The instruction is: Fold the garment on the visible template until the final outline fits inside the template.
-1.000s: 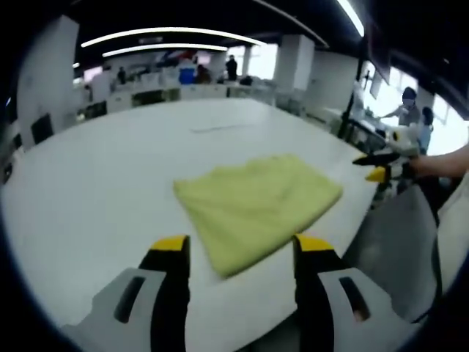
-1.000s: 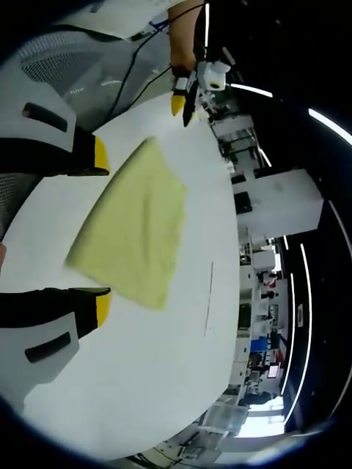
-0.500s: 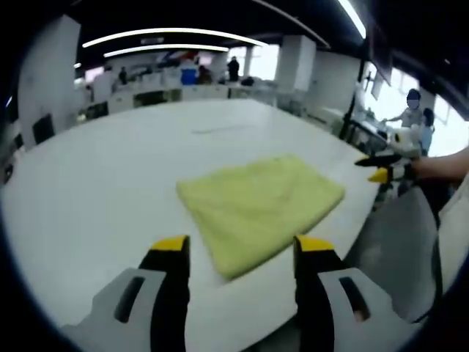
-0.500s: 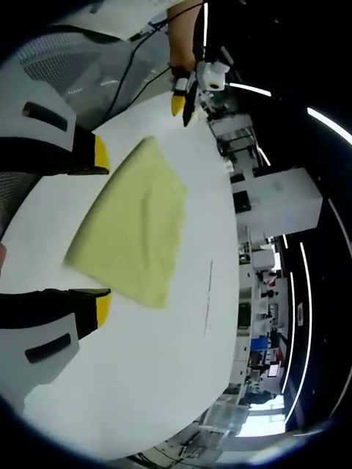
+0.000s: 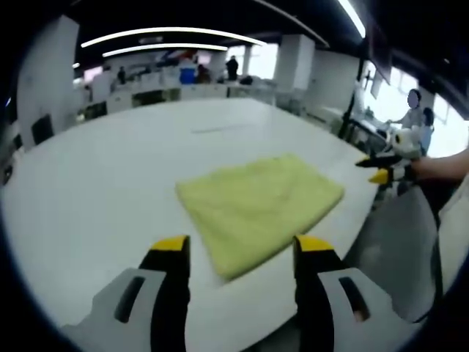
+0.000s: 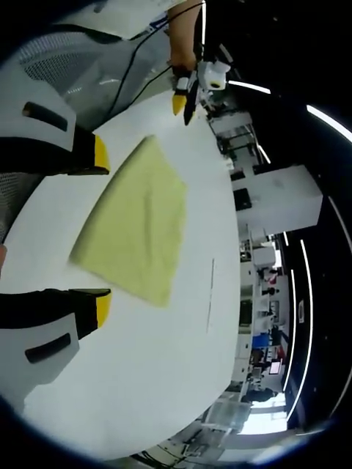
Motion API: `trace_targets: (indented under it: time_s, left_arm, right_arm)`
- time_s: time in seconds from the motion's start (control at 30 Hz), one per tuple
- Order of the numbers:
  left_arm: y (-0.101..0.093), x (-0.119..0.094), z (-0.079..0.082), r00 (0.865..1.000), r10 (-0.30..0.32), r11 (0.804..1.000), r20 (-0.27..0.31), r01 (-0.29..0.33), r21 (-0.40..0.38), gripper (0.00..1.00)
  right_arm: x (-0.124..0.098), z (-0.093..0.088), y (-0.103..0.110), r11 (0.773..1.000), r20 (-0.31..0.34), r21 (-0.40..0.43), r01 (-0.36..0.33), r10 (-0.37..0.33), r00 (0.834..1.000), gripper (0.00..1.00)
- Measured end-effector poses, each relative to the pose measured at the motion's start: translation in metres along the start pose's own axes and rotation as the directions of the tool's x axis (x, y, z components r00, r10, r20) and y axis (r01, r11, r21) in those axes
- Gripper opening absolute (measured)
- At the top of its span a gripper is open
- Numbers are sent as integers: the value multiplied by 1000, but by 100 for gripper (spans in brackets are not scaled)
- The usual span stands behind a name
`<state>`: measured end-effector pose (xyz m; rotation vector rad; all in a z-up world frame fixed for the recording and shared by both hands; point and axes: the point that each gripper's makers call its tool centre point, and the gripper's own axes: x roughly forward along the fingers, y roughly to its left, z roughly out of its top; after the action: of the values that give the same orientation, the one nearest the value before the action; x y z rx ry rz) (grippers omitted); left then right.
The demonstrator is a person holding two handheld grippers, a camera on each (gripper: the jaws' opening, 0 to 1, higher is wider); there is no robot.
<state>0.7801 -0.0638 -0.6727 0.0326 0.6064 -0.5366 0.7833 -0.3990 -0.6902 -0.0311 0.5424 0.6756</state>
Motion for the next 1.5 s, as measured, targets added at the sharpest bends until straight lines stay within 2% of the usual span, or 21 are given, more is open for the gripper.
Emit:
trace_targets:
  time_s: [0.33,0.53,0.67,1.2,1.5]
  left_arm:
    - [7,-4,1,1000,9,1000,14,-9,-9,52]
    - [6,-4,0,1000,-2,1000,7,2,-15,53]
    - [8,-3,4,1000,-8,1000,5,8,-14,53]
    - [6,6,10,999,-48,999,-13,48,8,53]
    - [8,5,10,999,-49,999,-6,50,8,53]
  right_arm:
    - [4,2,1,1000,-6,2,8,-8,1000,62]
    - [6,16,0,999,37,18,36,-36,999,62]
    - [7,19,-2,999,46,20,44,-45,998,62]
    - [2,21,-12,992,74,76,97,-103,992,61]
    - [-2,16,-12,992,65,74,106,-111,992,61]
